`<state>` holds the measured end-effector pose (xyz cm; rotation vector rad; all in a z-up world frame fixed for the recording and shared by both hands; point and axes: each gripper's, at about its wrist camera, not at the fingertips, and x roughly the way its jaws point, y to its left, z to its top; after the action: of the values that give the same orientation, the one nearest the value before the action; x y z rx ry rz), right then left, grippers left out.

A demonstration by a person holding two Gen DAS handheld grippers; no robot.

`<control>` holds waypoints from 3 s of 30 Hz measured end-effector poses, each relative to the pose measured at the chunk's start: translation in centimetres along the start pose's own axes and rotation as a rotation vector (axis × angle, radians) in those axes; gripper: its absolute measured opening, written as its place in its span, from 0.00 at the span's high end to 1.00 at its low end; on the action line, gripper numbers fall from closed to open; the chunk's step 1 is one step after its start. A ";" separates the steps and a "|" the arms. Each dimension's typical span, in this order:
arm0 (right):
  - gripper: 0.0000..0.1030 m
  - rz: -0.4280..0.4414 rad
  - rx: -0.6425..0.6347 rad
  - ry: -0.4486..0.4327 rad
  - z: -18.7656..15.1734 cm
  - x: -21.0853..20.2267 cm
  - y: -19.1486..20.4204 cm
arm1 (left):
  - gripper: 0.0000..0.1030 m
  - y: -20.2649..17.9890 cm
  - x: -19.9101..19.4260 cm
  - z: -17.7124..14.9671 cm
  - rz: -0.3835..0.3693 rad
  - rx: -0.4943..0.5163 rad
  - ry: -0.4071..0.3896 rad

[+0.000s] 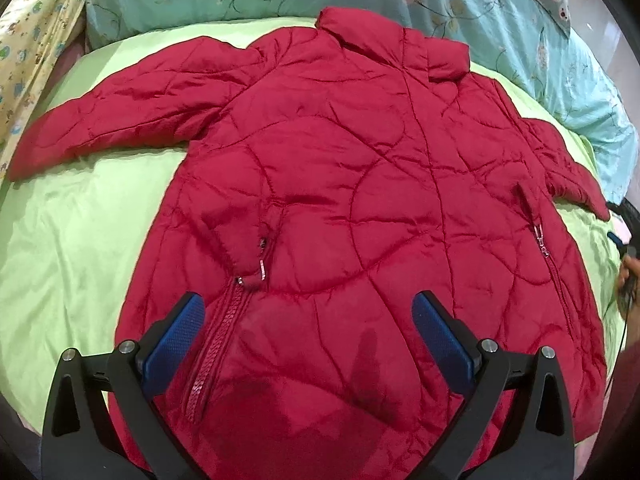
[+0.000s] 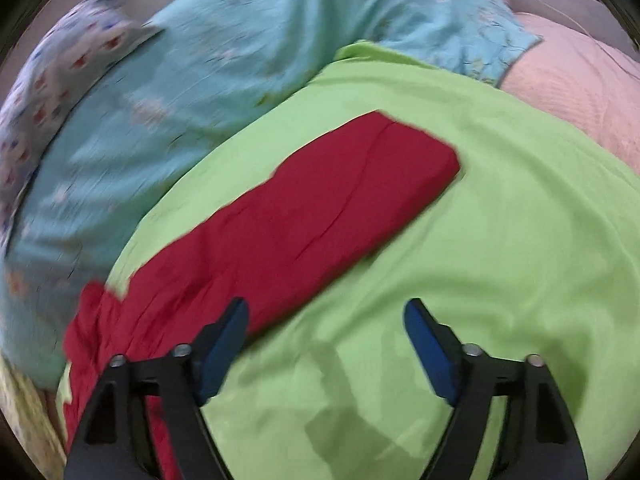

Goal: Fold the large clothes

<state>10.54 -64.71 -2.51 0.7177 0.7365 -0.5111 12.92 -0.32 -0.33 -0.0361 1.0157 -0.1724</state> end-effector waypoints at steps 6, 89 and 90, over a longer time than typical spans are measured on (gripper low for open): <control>0.53 0.029 0.111 -0.034 2.4 3.5 -2.4 | 0.00 -0.9 0.8 0.3 0.015 0.033 -0.004; 0.66 0.580 -0.760 0.284 -26.2 -0.3 33.5 | 0.88 7.0 10.0 15.3 -0.466 -0.106 0.126; 0.66 0.563 -0.737 0.262 -25.1 -0.3 32.9 | 0.88 7.2 9.8 15.3 -0.448 -0.084 0.119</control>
<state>20.93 -24.61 -2.28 0.2661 0.8494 0.3728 31.85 4.44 -1.26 -0.3349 1.1224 -0.5451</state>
